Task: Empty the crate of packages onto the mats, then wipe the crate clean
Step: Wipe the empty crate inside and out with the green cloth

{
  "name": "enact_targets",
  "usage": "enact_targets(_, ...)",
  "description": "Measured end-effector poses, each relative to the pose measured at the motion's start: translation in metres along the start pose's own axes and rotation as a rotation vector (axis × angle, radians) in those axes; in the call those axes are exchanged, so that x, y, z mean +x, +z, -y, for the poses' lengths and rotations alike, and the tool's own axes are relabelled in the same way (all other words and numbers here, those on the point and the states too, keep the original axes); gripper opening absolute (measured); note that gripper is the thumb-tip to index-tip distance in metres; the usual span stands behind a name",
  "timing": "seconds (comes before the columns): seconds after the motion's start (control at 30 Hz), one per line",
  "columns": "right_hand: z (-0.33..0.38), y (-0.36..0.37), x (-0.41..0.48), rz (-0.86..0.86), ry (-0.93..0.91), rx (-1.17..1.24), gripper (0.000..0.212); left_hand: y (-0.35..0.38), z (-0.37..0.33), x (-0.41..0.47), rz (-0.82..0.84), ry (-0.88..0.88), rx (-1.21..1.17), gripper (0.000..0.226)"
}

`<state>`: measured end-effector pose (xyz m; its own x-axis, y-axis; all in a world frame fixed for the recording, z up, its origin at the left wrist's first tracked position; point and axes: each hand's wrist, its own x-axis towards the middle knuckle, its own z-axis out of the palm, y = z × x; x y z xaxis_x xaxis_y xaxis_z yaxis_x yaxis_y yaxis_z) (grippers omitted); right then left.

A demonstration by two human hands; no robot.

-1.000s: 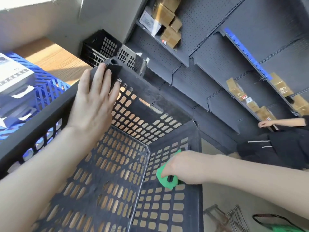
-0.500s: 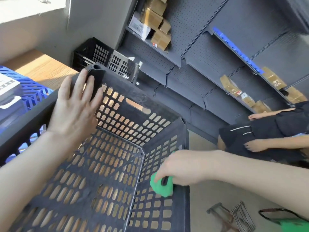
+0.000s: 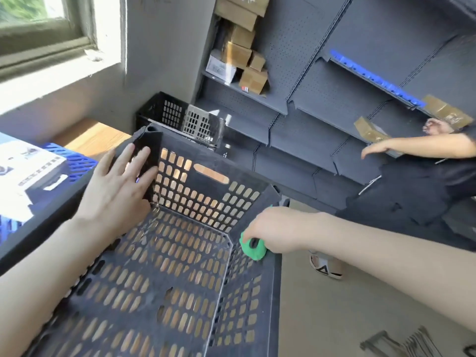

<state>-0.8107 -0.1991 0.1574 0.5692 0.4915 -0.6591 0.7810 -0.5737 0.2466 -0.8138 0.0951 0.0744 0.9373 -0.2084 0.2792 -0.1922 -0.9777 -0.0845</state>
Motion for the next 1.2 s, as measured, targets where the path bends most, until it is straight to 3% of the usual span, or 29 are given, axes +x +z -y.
enact_targets(0.1, 0.027, 0.013, -0.007, 0.044, -0.123, 0.099, 0.052, -0.009, 0.002, -0.025, 0.008, 0.008, -0.067, 0.073)
enact_targets(0.2, 0.046, 0.012, 0.003, 0.095, -0.18, 0.233, 0.035, -0.022, 0.006, -0.057, 0.025, -0.023, -0.131, 0.073)
enact_targets(0.33, 0.052, -0.004, 0.039, -0.032, -0.27, 0.278, 0.028, -0.046, 0.01, -0.11, 0.038, -0.19, -0.269, 0.068)
enact_targets(0.53, 0.084, -0.035, 0.111, -0.232, -0.462, 0.244, 0.035, -0.079, -0.001, -0.187, -0.02, -0.623, -0.266, 0.065)
enact_targets(0.67, 0.127, -0.04, 0.155, -0.371, -0.627, 0.065, 0.046, -0.094, -0.036, -0.213, -0.018, -0.949, -0.216, 0.068)
enact_targets(0.83, 0.181, -0.025, 0.194, -0.614, -1.018, -0.029, 0.049, -0.112, -0.076, -0.218, -0.044, -1.293, -0.034, 0.06)
enact_targets(0.93, 0.212, -0.004, 0.204, -0.7, -1.209, 0.016, 0.059, -0.113, -0.096, -0.224, -0.073, -1.481, 0.004, 0.067)
enact_targets(1.07, 0.258, 0.024, 0.214, -0.756, -1.255, 0.05, 0.06, -0.108, -0.108, -0.224, -0.101, -1.547, -0.043, 0.071)
enact_targets(1.2, 0.282, 0.051, 0.223, -0.632, -1.113, -0.002, 0.07, -0.106, -0.109, -0.22, -0.064, -1.531, 0.017, 0.07)
